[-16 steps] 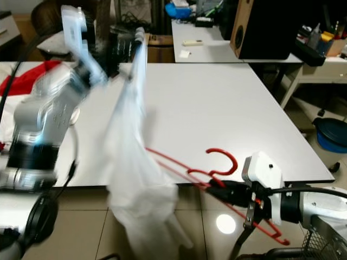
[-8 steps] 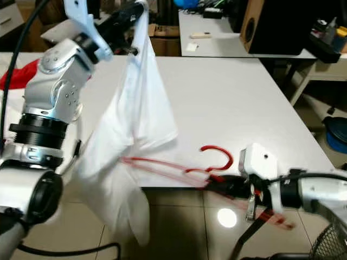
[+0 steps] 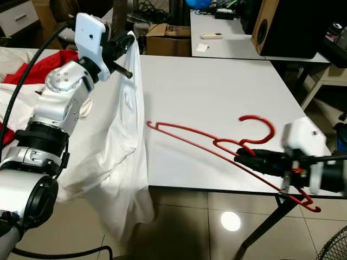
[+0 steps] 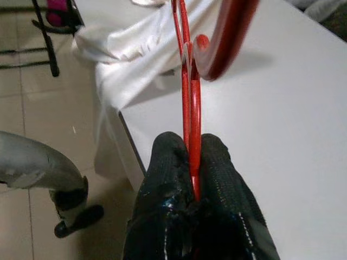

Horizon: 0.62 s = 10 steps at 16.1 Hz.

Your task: Hang hanger

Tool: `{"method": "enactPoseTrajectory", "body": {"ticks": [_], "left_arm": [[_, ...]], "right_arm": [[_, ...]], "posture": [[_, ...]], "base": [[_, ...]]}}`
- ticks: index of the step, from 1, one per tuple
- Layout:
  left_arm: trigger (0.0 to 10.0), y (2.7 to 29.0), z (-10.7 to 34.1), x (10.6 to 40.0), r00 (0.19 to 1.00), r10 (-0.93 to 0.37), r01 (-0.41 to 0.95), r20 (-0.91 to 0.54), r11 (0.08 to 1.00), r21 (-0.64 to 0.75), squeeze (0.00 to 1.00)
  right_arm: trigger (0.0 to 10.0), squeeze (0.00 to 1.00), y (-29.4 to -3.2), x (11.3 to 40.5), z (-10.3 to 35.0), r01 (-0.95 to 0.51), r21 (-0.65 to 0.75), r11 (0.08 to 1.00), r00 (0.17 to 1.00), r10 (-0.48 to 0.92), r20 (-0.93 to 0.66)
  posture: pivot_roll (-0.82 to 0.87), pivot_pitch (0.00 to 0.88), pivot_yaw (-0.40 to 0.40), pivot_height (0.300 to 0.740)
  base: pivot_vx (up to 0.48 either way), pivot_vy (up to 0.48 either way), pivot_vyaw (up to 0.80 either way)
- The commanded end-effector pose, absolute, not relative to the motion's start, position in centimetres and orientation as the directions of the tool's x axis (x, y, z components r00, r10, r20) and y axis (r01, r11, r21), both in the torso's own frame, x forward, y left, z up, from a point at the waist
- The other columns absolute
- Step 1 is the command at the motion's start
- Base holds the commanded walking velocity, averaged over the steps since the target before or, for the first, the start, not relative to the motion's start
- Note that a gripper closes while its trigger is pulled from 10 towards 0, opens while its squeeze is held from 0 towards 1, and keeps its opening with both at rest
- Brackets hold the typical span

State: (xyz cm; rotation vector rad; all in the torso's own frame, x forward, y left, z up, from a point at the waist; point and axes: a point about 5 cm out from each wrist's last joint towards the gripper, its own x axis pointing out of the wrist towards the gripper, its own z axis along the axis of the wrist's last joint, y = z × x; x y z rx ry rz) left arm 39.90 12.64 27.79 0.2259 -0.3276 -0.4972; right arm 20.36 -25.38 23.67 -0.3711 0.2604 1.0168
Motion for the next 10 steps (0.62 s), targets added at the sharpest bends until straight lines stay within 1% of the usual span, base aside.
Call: {"method": "enactPoseTrajectory", "body": {"ticks": [1,2,3,4,5,6,7,9,10], "left_arm": [[10.0,12.3,28.9,40.0,0.819,-0.497,0.417,0.286,0.859,0.298,0.0],[10.0,12.2,28.9,40.1,0.815,-0.502,0.424,0.29,0.857,0.292,0.0],[10.0,11.7,29.2,40.0,0.799,-0.518,0.448,0.304,0.852,0.271,0.0],[10.0,11.0,29.6,39.8,0.765,-0.557,0.504,0.322,0.83,0.239,0.0],[10.0,10.0,30.0,39.3,0.714,-0.614,0.582,0.338,0.788,0.202,0.0],[10.0,9.6,30.1,39.1,0.695,-0.633,0.61,0.341,0.77,0.188,0.0],[10.0,8.9,30.5,38.7,0.656,-0.661,0.657,0.364,0.738,0.158,0.0],[10.0,7.7,32.4,36.9,0.555,-0.703,0.762,0.445,0.644,0.066,0.0],[10.0,7.5,33.2,36.3,0.531,-0.708,0.779,0.465,0.624,0.06,0.0]], "right_arm": [[10.0,0.0,-25.3,19.9,24.2,-0.887,-0.164,0.431,0.461,0.817,-0.346],[10.0,0.0,-25.1,19.8,24.1,-0.896,-0.148,0.419,0.443,0.829,-0.341],[10.0,0.0,-24.6,19.6,23.7,-0.913,-0.122,0.389,0.407,0.847,-0.341],[10.0,0.0,-24.0,19.7,22.9,-0.922,-0.098,0.376,0.386,0.858,-0.341],[10.0,0.0,-23.0,20.6,21.8,-0.921,-0.083,0.381,0.386,0.86,-0.334],[10.0,0.0,-22.5,21.0,21.5,-0.92,-0.084,0.384,0.389,0.859,-0.332],[10.0,0.0,-21.7,22.1,21.0,-0.912,-0.105,0.397,0.408,0.848,-0.339],[10.0,0.0,-19.8,24.9,20.1,-0.877,-0.151,0.455,0.479,0.819,-0.314],[10.0,0.0,-19.4,25.8,20.1,-0.863,-0.165,0.478,0.505,0.809,-0.299]], "posture": [[0.0,0.0,0.053,0.74],[0.0,0.0,0.053,0.74],[-0.01,0.0,0.058,0.74],[-0.01,0.0,0.059,0.74],[0.0,0.0,0.059,0.74],[0.0,0.0,0.056,0.74],[0.0,0.0,0.056,0.74],[0.01,0.0,0.048,0.74],[0.01,0.0,0.04,0.74]], "base": [[0.0,0.0,0.0],[0.0,0.0,0.0],[0.0,0.0,0.0],[0.0,0.0,0.0],[0.0,0.0,0.0],[0.0,0.0,0.0],[0.0,0.0,0.0],[0.0,0.0,0.0],[0.0,0.0,0.0]]}}
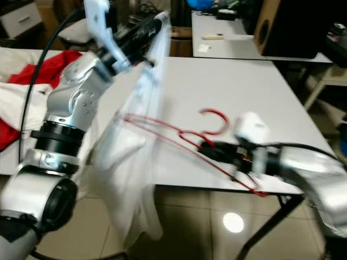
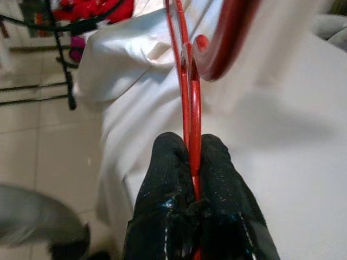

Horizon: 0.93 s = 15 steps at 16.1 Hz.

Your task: Hang hanger

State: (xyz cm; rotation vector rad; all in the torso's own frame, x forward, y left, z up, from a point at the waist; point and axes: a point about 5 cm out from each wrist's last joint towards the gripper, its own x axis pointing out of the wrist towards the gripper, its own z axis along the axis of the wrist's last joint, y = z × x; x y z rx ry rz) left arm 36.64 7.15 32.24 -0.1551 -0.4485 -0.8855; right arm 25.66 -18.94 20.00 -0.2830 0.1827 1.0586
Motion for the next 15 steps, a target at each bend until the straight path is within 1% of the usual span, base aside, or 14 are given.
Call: {"method": "enactPoseTrajectory", "body": {"ticks": [1,2,3,4,5,6,7,9,10,11,12,13,14,15], "left_arm": [[10.0,7.5,33.6,36.0,0.518,-0.711,0.787,0.476,0.614,0.061,0.0],[10.0,7.6,34.5,35.4,0.489,-0.716,0.803,0.498,0.593,0.064,0.0],[10.0,7.6,34.7,35.2,0.481,-0.718,0.807,0.503,0.587,0.065,0.0],[10.0,7.9,35.3,34.7,0.463,-0.716,0.819,0.523,0.57,0.056,0.0],[10.0,8.2,35.6,34.5,0.453,-0.712,0.825,0.536,0.563,0.051,0.0],[10.0,9.1,36.2,33.9,0.434,-0.712,0.838,0.553,0.544,0.043,0.0],[10.0,10.4,36.4,33.3,0.417,-0.712,0.852,0.565,0.523,0.031,0.0],[10.0,11.9,36.3,32.9,0.421,-0.704,0.847,0.572,0.53,0.028,0.0],[10.0,12.4,36.3,32.9,0.427,-0.698,0.842,0.575,0.539,0.029,0.0],[10.0,14.0,36.5,32.7,0.448,-0.662,0.821,0.601,0.57,0.016,0.0],[10.0,15.4,37.1,32.5,0.466,-0.613,0.796,0.637,0.606,0.0,0.0],[10.0,16.1,37.5,32.4,0.471,-0.585,0.783,0.66,0.622,-0.007,0.0],[10.0,17.1,38.3,32.2,0.474,-0.54,0.768,0.695,0.64,-0.027,0.0],[10.0,19.1,39.6,31.7,0.471,-0.46,0.741,0.753,0.67,-0.054,0.0]], "right_arm": [[10.0,0.0,-19.2,26.3,20.1,-0.85,-0.18,0.494,0.526,0.799,-0.292],[10.0,0.0,-18.9,27.7,20.3,-0.814,-0.202,0.545,0.581,0.771,-0.261],[10.0,0.0,-18.8,28.1,20.3,-0.802,-0.205,0.561,0.598,0.762,-0.25],[10.0,0.0,-18.8,29.3,20.5,-0.759,-0.231,0.608,0.65,0.722,-0.237],[10.0,0.0,-19.0,30.0,20.7,-0.73,-0.258,0.633,0.683,0.691,-0.237],[10.0,0.0,-19.9,32.0,21.4,-0.632,-0.35,0.691,0.773,0.592,-0.228],[10.0,0.0,-21.5,34.3,23.0,-0.486,-0.499,0.718,0.869,0.457,-0.188],[10.0,0.0,-22.7,35.9,25.6,-0.354,-0.612,0.707,0.922,0.372,-0.104],[10.0,0.0,-22.9,36.2,26.4,-0.329,-0.639,0.695,0.928,0.364,-0.08],[10.0,0.0,-23.1,37.1,29.5,-0.228,-0.72,0.656,0.938,0.346,0.018],[10.0,0.0,-23.0,37.5,32.8,-0.112,-0.764,0.636,0.929,0.339,0.146],[10.0,0.0,-22.7,37.4,34.4,-0.064,-0.778,0.626,0.91,0.357,0.213],[10.0,0.0,-22.2,37.1,36.5,0.0,-0.776,0.631,0.87,0.382,0.311],[10.0,0.0,-21.1,36.0,39.8,0.108,-0.762,0.638,0.762,0.439,0.476]], "posture": [[0.02,0.0,0.033,0.74],[0.02,0.0,0.028,0.74],[0.02,0.0,0.028,0.74],[0.02,0.0,0.027,0.74],[0.02,0.0,0.026,0.74],[0.02,0.0,0.032,0.74],[0.02,0.0,0.037,0.74],[0.02,0.0,0.039,0.74],[0.02,0.0,0.038,0.74],[0.02,0.0,0.029,0.74],[0.03,0.0,0.016,0.74],[0.03,0.0,0.016,0.74],[0.03,0.0,0.006,0.74],[0.03,0.0,0.006,0.74]], "base": [[0.0,0.0,0.0],[0.0,0.0,0.0],[0.0,0.0,0.0],[0.0,0.0,0.0],[0.0,0.0,0.0],[0.0,0.0,0.0],[0.0,0.0,0.0],[0.0,0.0,0.0],[0.0,0.0,0.0],[0.0,0.0,0.0],[0.0,0.0,0.0],[0.0,0.0,0.0],[0.0,0.0,0.0],[0.0,0.0,0.0]]}}
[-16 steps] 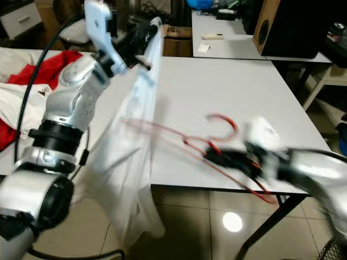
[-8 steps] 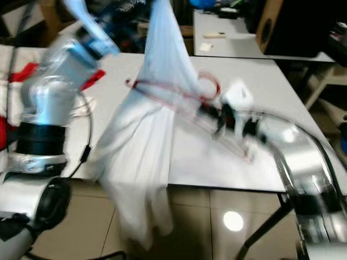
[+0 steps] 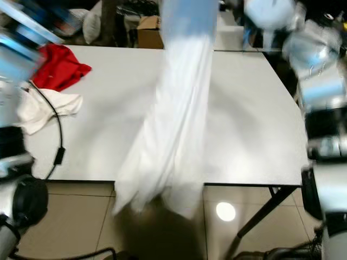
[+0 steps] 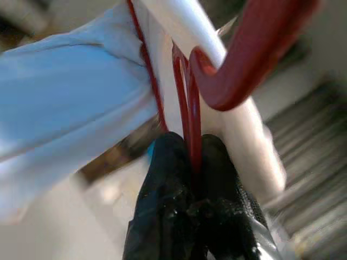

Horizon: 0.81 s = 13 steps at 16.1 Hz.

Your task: Hang hanger

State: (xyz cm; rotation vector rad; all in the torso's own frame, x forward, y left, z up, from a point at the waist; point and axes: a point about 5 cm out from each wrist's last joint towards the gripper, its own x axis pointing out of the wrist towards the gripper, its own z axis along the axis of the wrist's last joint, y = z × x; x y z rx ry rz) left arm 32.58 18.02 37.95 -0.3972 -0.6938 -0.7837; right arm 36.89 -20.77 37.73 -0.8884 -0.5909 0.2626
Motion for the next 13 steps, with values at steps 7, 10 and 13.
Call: {"method": "enactPoseTrajectory", "body": {"ticks": [7,10,13], "left_arm": [[10.0,19.6,33.5,31.7,0.628,-0.498,0.663,0.598,0.745,-0.076,0.0],[10.0,17.4,25.8,32.3,0.765,-0.589,0.613,0.261,0.79,-0.014,0.0],[10.0,16.3,22.2,32.8,0.834,-0.547,0.546,0.074,0.837,0.027,0.0]], "right_arm": [[10.0,0.0,-19.1,38.2,32.5,-0.098,-0.866,0.491,0.792,0.565,0.231],[10.0,0.0,-20.5,38.0,23.4,-0.284,-0.816,0.504,0.869,0.494,0.003],[10.0,0.0,-21.2,36.6,18.5,-0.421,-0.731,0.537,0.862,0.487,-0.138]], "posture": [[0.03,0.0,0.004,0.74],[0.03,0.0,0.013,0.74],[0.03,0.0,0.024,0.74]], "base": [[0.0,0.0,0.0],[0.0,0.0,0.0],[0.0,0.0,0.0]]}}
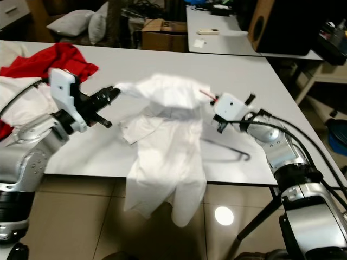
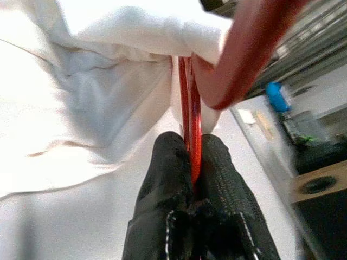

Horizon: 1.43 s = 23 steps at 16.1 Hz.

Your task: Hang hanger

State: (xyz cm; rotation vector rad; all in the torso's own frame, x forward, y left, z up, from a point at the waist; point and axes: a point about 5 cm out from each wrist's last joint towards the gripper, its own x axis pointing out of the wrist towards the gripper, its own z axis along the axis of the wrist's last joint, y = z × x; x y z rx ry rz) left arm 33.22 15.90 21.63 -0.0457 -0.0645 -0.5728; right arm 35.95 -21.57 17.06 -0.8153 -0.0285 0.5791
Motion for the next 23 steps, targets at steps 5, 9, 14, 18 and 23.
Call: {"method": "enactPoseTrajectory", "body": {"ticks": [5,9,14,18,23], "left_arm": [[10.0,15.0,25.7,36.4,0.898,-0.381,0.417,0.219,0.896,-0.152,0.0],[10.0,14.4,28.4,38.8,0.921,-0.257,0.344,0.292,0.888,-0.305,0.0],[10.0,13.6,30.9,40.2,0.912,-0.243,0.334,0.329,0.907,-0.256,0.0],[10.0,11.9,34.5,39.7,0.824,-0.378,0.489,0.423,0.851,-0.191,0.0],[10.0,12.3,40.1,37.9,0.721,-0.447,0.574,0.529,0.813,-0.097,0.0]], "right_arm": [[10.0,0.0,-19.9,31.4,16.4,-0.774,-0.408,0.483,0.605,0.756,-0.252],[10.0,0.0,-20.8,27.8,15.3,-0.865,-0.256,0.432,0.5,0.788,-0.359],[10.0,0.0,-21.1,25.5,16.0,-0.908,-0.117,0.403,0.414,0.811,-0.413],[10.0,0.0,-20.6,28.3,13.4,-0.858,-0.145,0.492,0.488,0.696,-0.527],[10.0,0.0,-19.8,34.0,14.1,-0.785,-0.297,0.544,0.606,0.575,-0.549]], "posture": [[0.02,0.0,0.04,0.74],[0.01,0.0,0.057,0.74],[0.01,0.0,0.063,0.74],[0.03,0.0,0.069,0.74],[0.09,0.014,0.046,0.74]], "base": [[0.0,0.0,0.0],[0.0,0.0,0.0],[0.0,0.0,0.0],[0.0,0.0,0.0],[0.0,0.0,0.0]]}}
